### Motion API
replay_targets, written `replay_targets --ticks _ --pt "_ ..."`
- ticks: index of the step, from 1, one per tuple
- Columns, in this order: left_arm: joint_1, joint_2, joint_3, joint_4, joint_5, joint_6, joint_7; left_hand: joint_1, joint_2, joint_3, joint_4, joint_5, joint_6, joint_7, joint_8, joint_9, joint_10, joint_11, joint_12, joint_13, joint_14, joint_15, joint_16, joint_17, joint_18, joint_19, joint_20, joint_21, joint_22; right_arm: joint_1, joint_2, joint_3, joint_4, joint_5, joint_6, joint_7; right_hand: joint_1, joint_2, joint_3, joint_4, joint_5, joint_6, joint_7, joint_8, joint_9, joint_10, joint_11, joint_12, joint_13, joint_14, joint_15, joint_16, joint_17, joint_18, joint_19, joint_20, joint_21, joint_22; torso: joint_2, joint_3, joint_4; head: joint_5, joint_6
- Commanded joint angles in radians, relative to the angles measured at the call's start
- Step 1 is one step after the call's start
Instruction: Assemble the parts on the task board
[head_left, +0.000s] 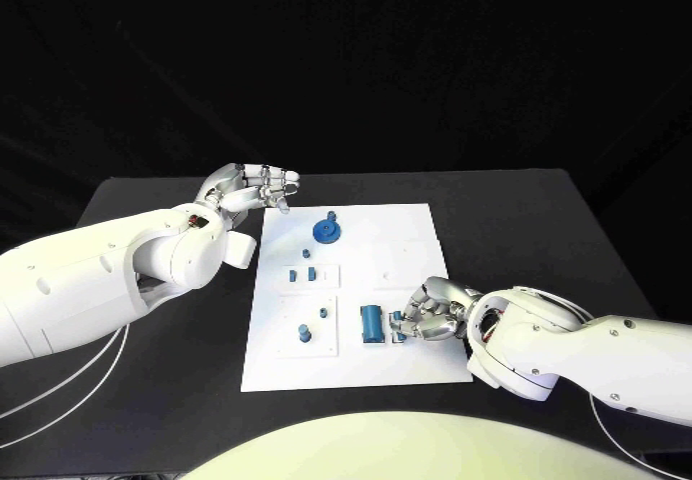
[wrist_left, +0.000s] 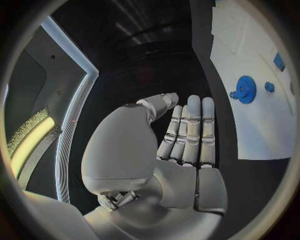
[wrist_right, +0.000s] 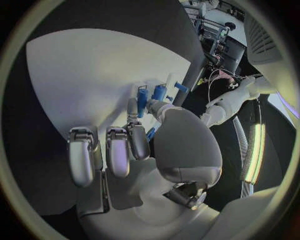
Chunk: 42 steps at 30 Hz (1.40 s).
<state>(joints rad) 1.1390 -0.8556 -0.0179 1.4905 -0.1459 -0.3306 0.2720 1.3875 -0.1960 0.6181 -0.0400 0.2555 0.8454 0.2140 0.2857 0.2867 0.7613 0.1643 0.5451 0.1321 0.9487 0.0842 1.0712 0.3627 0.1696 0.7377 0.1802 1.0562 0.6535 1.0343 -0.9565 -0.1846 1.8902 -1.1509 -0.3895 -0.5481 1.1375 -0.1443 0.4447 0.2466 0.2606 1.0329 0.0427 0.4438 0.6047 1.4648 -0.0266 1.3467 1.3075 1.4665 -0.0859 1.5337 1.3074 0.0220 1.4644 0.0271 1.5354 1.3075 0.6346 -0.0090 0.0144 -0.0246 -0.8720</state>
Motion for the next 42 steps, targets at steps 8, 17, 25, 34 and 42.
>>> replay_targets --ticks 8,17,25,34,42 --pt "0.001 0.001 0.001 0.002 0.003 0.015 0.004 -0.009 0.003 -0.001 0.007 0.004 -0.007 0.009 0.007 0.001 -0.005 0.002 0.005 -0.001 -0.008 0.002 0.005 -0.002 0.014 -0.006 0.001 -0.006 -0.001 -0.001 0.0 0.0 0.006 -0.007 0.018 0.007 0.009 -0.002 0.005 -0.004 -0.006 0.008 -0.002 0.004 0.001 0.03 -0.005 0.003 0.14 0.087 -0.005 0.006 0.176 -0.015 0.096 -0.008 0.002 0.254 0.0 -0.0001 0.0 0.001 -0.001" --pt "0.001 0.001 0.001 0.002 0.003 0.015 0.004 -0.009 0.003 -0.001 0.007 0.004 -0.007 0.009 0.007 0.001 -0.005 0.002 0.005 -0.001 -0.008 0.002 0.005 -0.002 0.014 -0.006 0.001 -0.006 -0.001 -0.001 0.0 0.0 0.006 -0.007 0.024 0.007 0.01 -0.003 0.007 -0.005 -0.007 0.008 -0.002 0.005 0.001 0.031 -0.005 0.004 0.141 0.088 -0.005 0.006 0.177 -0.015 0.096 -0.008 0.002 0.254 0.0 -0.0001 0.0002 0.001 -0.001" --pt "0.001 0.001 0.001 0.002 0.003 0.014 0.004 -0.011 0.004 -0.001 0.009 0.005 -0.008 0.009 0.007 0.001 -0.008 0.002 0.006 -0.002 -0.009 0.003 0.006 -0.001 0.014 -0.007 0.001 -0.008 -0.003 -0.002 0.0 0.0 0.006 -0.008 0.025 0.007 -0.001 -0.018 0.001 -0.002 -0.015 0.009 0.0 0.004 0.001 0.03 -0.003 0.002 0.14 0.087 -0.004 0.005 0.175 -0.015 0.096 -0.008 0.001 0.254 0.0 -0.0001 0.0003 0.001 -0.001" --pt "0.001 0.001 0.001 0.002 0.003 0.014 0.004 -0.011 0.004 -0.001 0.009 0.005 -0.008 0.009 0.007 0.001 -0.008 0.002 0.006 -0.002 -0.009 0.003 0.006 -0.001 0.014 -0.007 0.001 -0.008 -0.003 -0.002 0.0 0.0 0.003 -0.01 0.013 0.01 -0.085 -0.074 -0.082 0.043 -0.027 0.011 0.006 0.0 0.0 0.024 0.003 -0.016 0.132 0.086 0.001 0.003 0.17 -0.013 0.093 -0.004 -0.009 0.251 0.0 -0.0001 0.0 0.001 -0.001" --pt "0.001 0.001 0.001 0.002 0.003 0.013 0.004 -0.011 0.004 -0.001 0.009 0.005 -0.008 0.009 0.007 0.001 -0.008 0.002 0.006 -0.002 -0.009 0.003 0.006 -0.001 0.014 -0.007 0.001 -0.008 -0.003 -0.002 -0.001 0.0 0.001 -0.01 0.01 0.011 -0.1 -0.078 -0.111 0.044 -0.04 0.009 0.006 -0.002 0.0 0.021 0.003 -0.024 0.129 0.086 0.001 0.003 0.171 -0.012 0.092 -0.004 -0.011 0.25 0.0 -0.0003 -0.0002 0.001 -0.001"
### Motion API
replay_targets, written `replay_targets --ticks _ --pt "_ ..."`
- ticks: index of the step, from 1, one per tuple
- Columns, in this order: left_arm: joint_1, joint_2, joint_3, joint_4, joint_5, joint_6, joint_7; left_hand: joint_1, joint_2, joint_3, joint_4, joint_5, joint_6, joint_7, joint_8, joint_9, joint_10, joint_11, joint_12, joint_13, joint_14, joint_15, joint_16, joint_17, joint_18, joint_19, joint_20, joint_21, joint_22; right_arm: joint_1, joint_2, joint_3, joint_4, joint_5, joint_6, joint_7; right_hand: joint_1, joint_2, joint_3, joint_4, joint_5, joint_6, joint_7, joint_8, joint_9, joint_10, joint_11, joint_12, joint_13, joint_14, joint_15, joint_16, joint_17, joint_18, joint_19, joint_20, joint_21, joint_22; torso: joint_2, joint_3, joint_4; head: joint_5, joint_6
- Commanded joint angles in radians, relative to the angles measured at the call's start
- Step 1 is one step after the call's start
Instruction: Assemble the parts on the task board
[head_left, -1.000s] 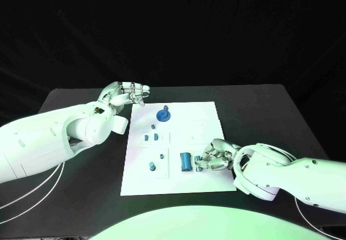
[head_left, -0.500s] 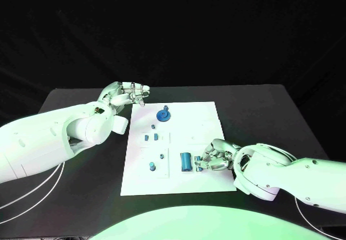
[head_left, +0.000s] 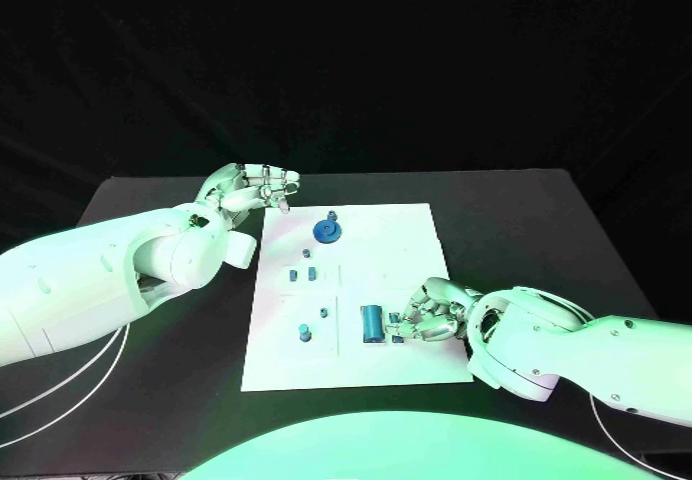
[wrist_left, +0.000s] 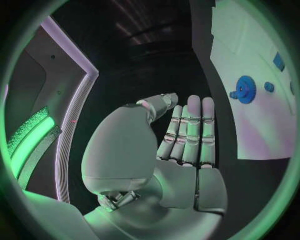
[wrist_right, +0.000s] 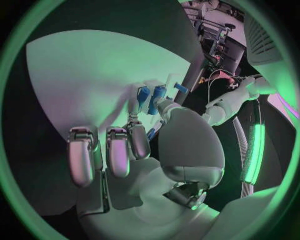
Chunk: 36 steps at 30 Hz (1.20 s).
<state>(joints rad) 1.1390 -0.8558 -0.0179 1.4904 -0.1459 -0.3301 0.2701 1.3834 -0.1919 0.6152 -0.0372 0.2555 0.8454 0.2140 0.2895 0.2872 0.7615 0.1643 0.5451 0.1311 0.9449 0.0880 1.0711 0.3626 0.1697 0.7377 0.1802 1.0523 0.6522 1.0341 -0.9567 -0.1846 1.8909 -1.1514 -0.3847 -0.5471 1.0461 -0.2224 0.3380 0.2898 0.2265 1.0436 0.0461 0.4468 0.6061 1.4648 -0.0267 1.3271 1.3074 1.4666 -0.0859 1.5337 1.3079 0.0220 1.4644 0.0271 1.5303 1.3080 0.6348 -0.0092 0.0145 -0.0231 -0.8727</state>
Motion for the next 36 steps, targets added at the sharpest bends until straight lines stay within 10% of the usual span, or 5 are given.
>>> replay_targets --ticks 1,36 --pt "0.001 0.001 0.001 0.002 0.003 0.013 0.006 -0.007 0.0 0.002 0.006 0.005 -0.008 0.009 0.003 0.001 -0.008 0.002 0.006 -0.001 -0.005 -0.001 0.006 -0.001 0.014 -0.007 0.001 -0.004 -0.001 -0.001 -0.001 0.0 0.0 -0.009 0.006 0.011 -0.009 0.001 -0.005 0.0 -0.006 -0.002 0.003 -0.005 -0.001 0.021 0.003 -0.005 0.129 0.086 0.001 0.003 0.17 -0.012 0.092 -0.004 -0.006 0.25 0.0 -0.0001 -0.0002 0.0 0.0" --pt "0.001 0.0 0.001 0.0 0.003 0.012 0.006 -0.007 0.001 0.004 0.007 0.005 -0.009 0.009 0.004 0.001 -0.01 0.002 0.008 -0.002 -0.007 -0.001 0.008 -0.001 0.015 -0.007 0.002 -0.005 -0.002 -0.001 -0.064 -0.001 0.034 0.021 0.063 0.051 0.052 0.008 -0.021 -0.015 0.011 -0.003 0.002 -0.008 -0.002 0.022 0.002 -0.003 0.131 0.086 0.0 0.003 0.172 -0.013 0.092 -0.004 -0.004 0.251 0.0 0.0005 0.0005 -0.001 0.0"
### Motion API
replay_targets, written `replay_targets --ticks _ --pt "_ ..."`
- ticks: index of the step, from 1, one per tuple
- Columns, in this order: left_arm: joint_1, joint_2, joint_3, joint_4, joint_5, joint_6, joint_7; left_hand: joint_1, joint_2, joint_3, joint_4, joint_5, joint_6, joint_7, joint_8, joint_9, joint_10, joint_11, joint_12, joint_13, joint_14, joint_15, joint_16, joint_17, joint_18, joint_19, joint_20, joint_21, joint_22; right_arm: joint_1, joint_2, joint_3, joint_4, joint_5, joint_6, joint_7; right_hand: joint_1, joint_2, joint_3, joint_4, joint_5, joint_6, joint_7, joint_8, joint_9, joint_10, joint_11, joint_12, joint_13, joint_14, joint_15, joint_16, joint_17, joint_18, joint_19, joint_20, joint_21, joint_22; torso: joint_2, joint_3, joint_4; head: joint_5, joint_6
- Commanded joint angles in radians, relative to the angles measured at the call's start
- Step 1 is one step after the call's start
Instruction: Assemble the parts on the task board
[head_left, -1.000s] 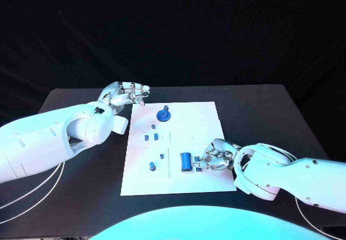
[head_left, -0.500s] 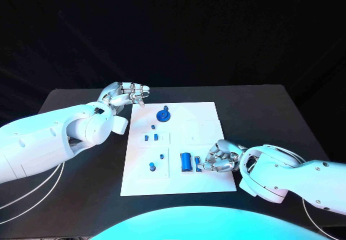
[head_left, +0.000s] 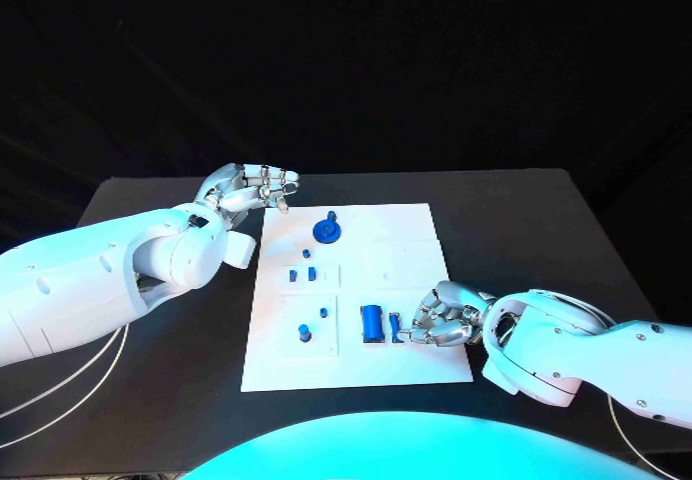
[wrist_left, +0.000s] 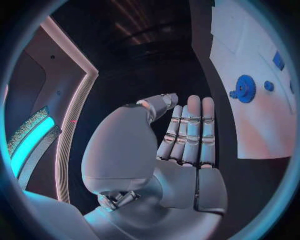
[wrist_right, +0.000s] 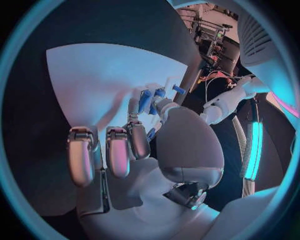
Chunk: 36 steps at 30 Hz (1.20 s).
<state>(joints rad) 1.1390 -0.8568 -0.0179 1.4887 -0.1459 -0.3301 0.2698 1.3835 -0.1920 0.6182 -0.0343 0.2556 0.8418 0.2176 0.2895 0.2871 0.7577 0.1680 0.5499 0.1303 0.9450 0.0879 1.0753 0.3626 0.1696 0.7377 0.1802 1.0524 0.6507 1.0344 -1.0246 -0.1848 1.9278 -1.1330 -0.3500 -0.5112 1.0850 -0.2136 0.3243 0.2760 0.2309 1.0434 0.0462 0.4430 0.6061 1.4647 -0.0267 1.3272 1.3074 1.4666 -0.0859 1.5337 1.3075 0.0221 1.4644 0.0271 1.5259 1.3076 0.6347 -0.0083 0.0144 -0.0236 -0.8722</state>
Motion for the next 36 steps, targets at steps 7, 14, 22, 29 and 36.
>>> replay_targets --ticks 7,14,22,29,36 --pt "0.001 0.002 0.001 0.001 0.003 0.013 0.007 -0.007 0.001 0.001 0.004 0.005 -0.006 0.006 0.004 0.001 -0.006 -0.002 0.004 -0.001 -0.007 -0.001 0.004 -0.001 0.015 -0.007 0.002 -0.005 -0.001 -0.002 0.022 0.0 -0.017 -0.005 0.033 0.01 0.037 0.003 -0.009 -0.007 0.01 -0.002 0.001 -0.006 -0.002 0.023 0.002 -0.002 0.132 0.086 0.0 0.004 0.173 -0.013 0.092 -0.004 0.001 0.251 0.0 -0.0011 0.0015 0.0 -0.001" --pt "0.001 0.002 0.001 0.001 0.003 0.012 0.007 -0.007 0.001 0.001 0.004 0.005 -0.006 0.006 0.004 0.001 -0.006 -0.002 0.004 -0.001 -0.007 -0.001 0.004 -0.001 0.015 -0.007 0.002 -0.005 -0.001 -0.005 0.035 0.0 -0.03 -0.02 0.03 0.001 0.062 0.006 -0.008 -0.014 0.01 -0.002 0.0 -0.007 -0.003 0.023 0.001 -0.001 0.133 0.087 -0.001 0.004 0.174 -0.013 0.093 -0.004 0.002 0.251 0.0 -0.0014 0.0011 0.002 -0.001" --pt "0.001 0.002 0.001 0.001 0.003 0.012 0.007 -0.006 0.002 0.002 0.003 0.005 -0.006 0.006 0.005 0.002 -0.008 -0.002 0.006 -0.001 -0.008 -0.001 0.005 -0.001 0.015 -0.007 0.002 -0.006 -0.001 -0.006 0.043 0.0 -0.048 -0.044 0.005 -0.013 0.066 0.012 -0.007 -0.013 0.011 0.0 0.0 -0.007 -0.004 0.024 0.0 0.001 0.134 0.087 -0.001 0.004 0.174 -0.014 0.093 -0.004 0.004 0.252 0.0 -0.0009 0.0 0.003 -0.001" --pt "0.001 0.002 0.001 0.001 0.003 0.012 0.007 -0.006 0.002 0.002 0.003 0.005 -0.006 0.006 0.005 0.002 -0.008 -0.002 0.006 -0.001 -0.008 -0.001 0.005 -0.001 0.015 -0.007 0.002 -0.006 -0.001 -0.006 0.049 0.0 -0.059 -0.046 0.006 -0.007 0.067 0.014 -0.006 -0.013 0.012 0.0 0.0 -0.007 -0.004 0.024 0.0 0.002 0.134 0.087 -0.001 0.005 0.175 -0.014 0.094 -0.004 0.005 0.252 0.0 -0.0004 -0.0002 0.003 -0.001" --pt "0.0 0.001 0.001 0.001 0.003 0.013 0.007 -0.006 0.002 0.002 0.003 0.005 -0.006 0.006 0.005 0.002 -0.008 -0.002 0.006 -0.001 -0.008 -0.001 0.005 -0.001 0.015 -0.007 0.002 -0.006 -0.001 -0.006 0.041 0.0 -0.05 -0.041 -0.015 0.014 0.068 0.007 -0.012 -0.012 0.01 -0.001 0.001 -0.008 -0.004 0.024 0.001 0.0 0.134 0.087 -0.001 0.004 0.174 -0.013 0.093 -0.005 0.002 0.251 0.0 -0.0003 -0.0004 0.002 -0.001"
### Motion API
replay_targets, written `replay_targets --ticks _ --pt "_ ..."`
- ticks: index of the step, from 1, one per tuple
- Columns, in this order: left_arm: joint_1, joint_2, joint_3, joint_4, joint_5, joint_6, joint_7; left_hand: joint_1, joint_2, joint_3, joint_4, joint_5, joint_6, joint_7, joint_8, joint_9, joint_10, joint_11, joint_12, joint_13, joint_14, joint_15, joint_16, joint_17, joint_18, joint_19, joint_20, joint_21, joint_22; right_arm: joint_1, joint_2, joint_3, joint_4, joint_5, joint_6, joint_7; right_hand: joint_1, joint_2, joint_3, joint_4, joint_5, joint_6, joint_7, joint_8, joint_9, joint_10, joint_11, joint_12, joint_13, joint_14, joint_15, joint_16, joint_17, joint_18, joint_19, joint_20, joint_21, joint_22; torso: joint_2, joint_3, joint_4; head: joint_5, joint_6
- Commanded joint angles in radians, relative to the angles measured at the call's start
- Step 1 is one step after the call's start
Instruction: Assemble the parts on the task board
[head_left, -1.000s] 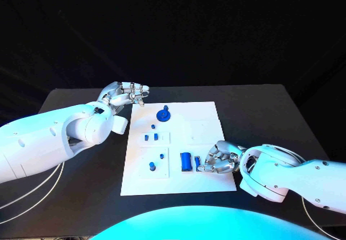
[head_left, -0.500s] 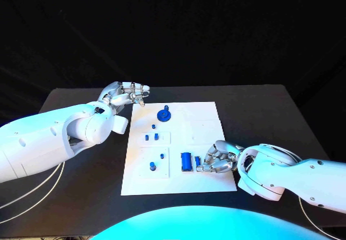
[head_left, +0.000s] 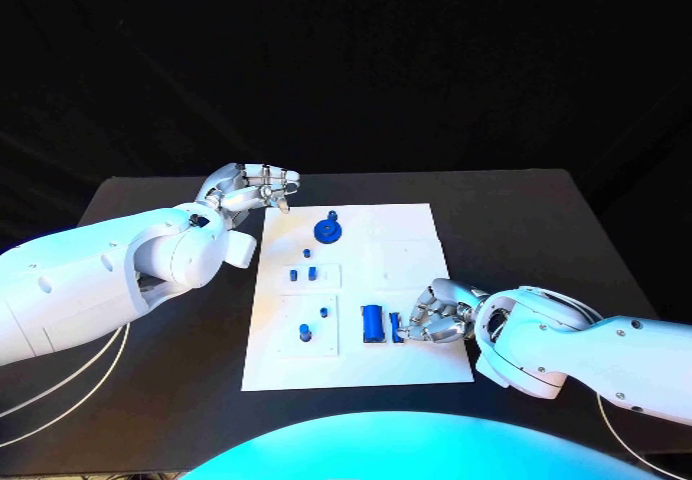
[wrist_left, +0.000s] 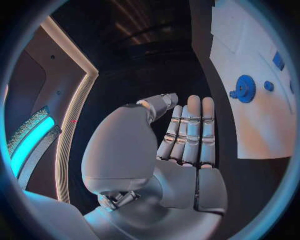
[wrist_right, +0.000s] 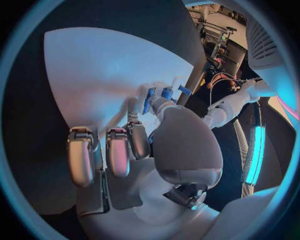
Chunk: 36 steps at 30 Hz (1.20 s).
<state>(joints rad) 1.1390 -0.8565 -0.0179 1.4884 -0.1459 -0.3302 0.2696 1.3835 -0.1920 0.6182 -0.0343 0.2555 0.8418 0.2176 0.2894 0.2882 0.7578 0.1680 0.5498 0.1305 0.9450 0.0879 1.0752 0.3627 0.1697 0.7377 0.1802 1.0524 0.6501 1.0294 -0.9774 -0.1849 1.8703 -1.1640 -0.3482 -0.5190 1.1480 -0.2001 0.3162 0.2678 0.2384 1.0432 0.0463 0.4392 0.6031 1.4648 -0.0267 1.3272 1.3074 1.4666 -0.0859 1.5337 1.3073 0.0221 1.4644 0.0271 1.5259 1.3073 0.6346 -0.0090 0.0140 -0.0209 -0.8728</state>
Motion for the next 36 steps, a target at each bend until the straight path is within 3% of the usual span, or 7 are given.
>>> replay_targets --ticks 1,12,14,17,24,30,36 --pt "0.0 0.001 0.001 0.001 0.003 0.013 0.008 -0.006 0.002 0.002 0.003 0.005 -0.006 0.006 0.005 0.001 -0.008 -0.002 0.007 -0.002 -0.008 -0.001 0.005 -0.001 0.015 -0.007 0.002 -0.006 -0.001 0.0 -0.009 0.0 0.011 -0.006 -0.023 0.026 0.004 -0.008 -0.005 -0.002 0.002 -0.001 0.001 -0.005 -0.002 0.023 0.001 -0.003 0.132 0.086 -0.001 0.003 0.172 -0.013 0.092 -0.005 0.001 0.251 -0.001 0.0004 0.0001 -0.001 0.0" --pt "-0.001 0.003 -0.002 -0.015 0.043 0.024 0.05 -0.04 -0.003 -0.017 0.032 0.001 -0.015 0.004 0.01 0.004 -0.014 -0.002 0.024 -0.003 -0.016 0.004 0.016 -0.001 0.014 -0.01 0.009 -0.032 -0.018 0.069 -0.045 0.006 -0.005 0.176 -0.148 0.231 0.03 -0.023 -0.04 0.007 0.016 -0.06 0.028 -0.044 -0.015 -0.001 0.024 -0.05 0.11 0.08 0.017 -0.009 0.144 0.003 0.067 0.008 -0.078 0.23 -0.011 -0.005 -0.005 -0.005 0.023" --pt "-0.002 0.005 -0.003 -0.023 0.061 0.034 0.067 -0.05 -0.006 -0.031 0.045 0.0 -0.02 0.003 0.012 0.006 -0.016 -0.002 0.033 -0.003 -0.025 0.005 0.015 -0.002 0.014 -0.011 0.012 -0.054 -0.032 0.087 -0.038 0.007 -0.042 0.272 -0.177 0.306 0.065 -0.021 -0.046 0.004 0.024 -0.09 0.043 -0.057 -0.017 -0.064 0.037 -0.182 0.04 0.059 0.029 -0.046 0.064 0.03 0.019 0.019 -0.22 0.19 -0.017 -0.0078 -0.0074 -0.005 0.036" --pt "-0.006 0.009 -0.004 -0.038 0.082 0.05 0.09 -0.062 -0.013 -0.059 0.07 -0.002 -0.031 0.001 0.017 0.01 -0.02 -0.001 0.049 -0.003 -0.078 0.012 -0.02 -0.019 0.012 -0.031 0.022 -0.125 -0.075 0.11 -0.021 0.008 -0.107 0.433 -0.196 0.411 0.105 -0.011 -0.044 -0.006 0.033 -0.119 0.055 -0.061 -0.013 -0.123 0.047 -0.287 -0.019 0.042 0.038 -0.077 0.008 0.048 -0.017 0.027 -0.319 0.16 -0.024 -0.012 -0.0103 -0.006 0.054" --pt "-0.017 0.04 -0.005 -0.11 0.156 0.083 0.148 -0.032 -0.026 -0.114 0.151 -0.006 -0.06 0.01 0.026 0.013 0.055 0.012 -0.061 -0.067 -0.145 0.051 -0.39 -0.169 0.013 -0.058 0.084 -0.539 -0.342 0.146 0.06 0.015 -0.312 0.767 -0.146 0.678 0.245 0.025 0.046 -0.05 -0.067 -0.225 0.109 -0.093 -0.045 -0.437 0.099 -0.739 -0.331 -0.209 0.086 -0.4 -0.455 0.158 -0.331 0.072 -1.061 -0.11 -0.046 -0.0176 -0.0183 -0.002 0.124" --pt "-0.023 0.102 -0.005 -0.236 0.2 0.077 0.213 -0.019 -0.028 -0.174 0.204 -0.015 -0.05 -0.025 0.006 -0.021 0.13 0.026 -0.264 -0.068 -0.142 0.077 -0.654 -0.2 0.008 -0.026 0.11 -0.772 -0.499 0.154 0.175 0.03 -0.536 0.913 -0.071 0.866 0.258 -0.015 0.176 -0.086 -0.097 -0.215 0.124 -0.128 -0.119 -0.46 0.124 -0.934 -0.638 -0.377 0.115 -0.723 -0.693 0.156 -0.4 0.1 -1.239 -0.275 -0.064 -0.0145 -0.0252 0.01 0.169" --pt "-0.033 0.143 -0.005 -0.302 0.213 0.039 0.248 0.0 -0.015 -0.231 0.224 -0.015 -0.042 -0.038 -0.021 -0.045 0.131 0.036 -0.356 -0.068 -0.194 0.098 -0.766 -0.225 -0.01 -0.034 0.11 -0.858 -0.554 0.155 0.255 0.038 -0.693 0.968 0.005 0.937 0.218 -0.032 0.238 -0.115 -0.119 -0.214 0.15 -0.202 -0.184 -0.442 0.171 -1.146 -0.973 -0.5 0.187 -1.113 -0.905 0.157 -0.517 0.186 -1.465 -0.535 -0.075 -0.0079 -0.0241 0.015 0.189"
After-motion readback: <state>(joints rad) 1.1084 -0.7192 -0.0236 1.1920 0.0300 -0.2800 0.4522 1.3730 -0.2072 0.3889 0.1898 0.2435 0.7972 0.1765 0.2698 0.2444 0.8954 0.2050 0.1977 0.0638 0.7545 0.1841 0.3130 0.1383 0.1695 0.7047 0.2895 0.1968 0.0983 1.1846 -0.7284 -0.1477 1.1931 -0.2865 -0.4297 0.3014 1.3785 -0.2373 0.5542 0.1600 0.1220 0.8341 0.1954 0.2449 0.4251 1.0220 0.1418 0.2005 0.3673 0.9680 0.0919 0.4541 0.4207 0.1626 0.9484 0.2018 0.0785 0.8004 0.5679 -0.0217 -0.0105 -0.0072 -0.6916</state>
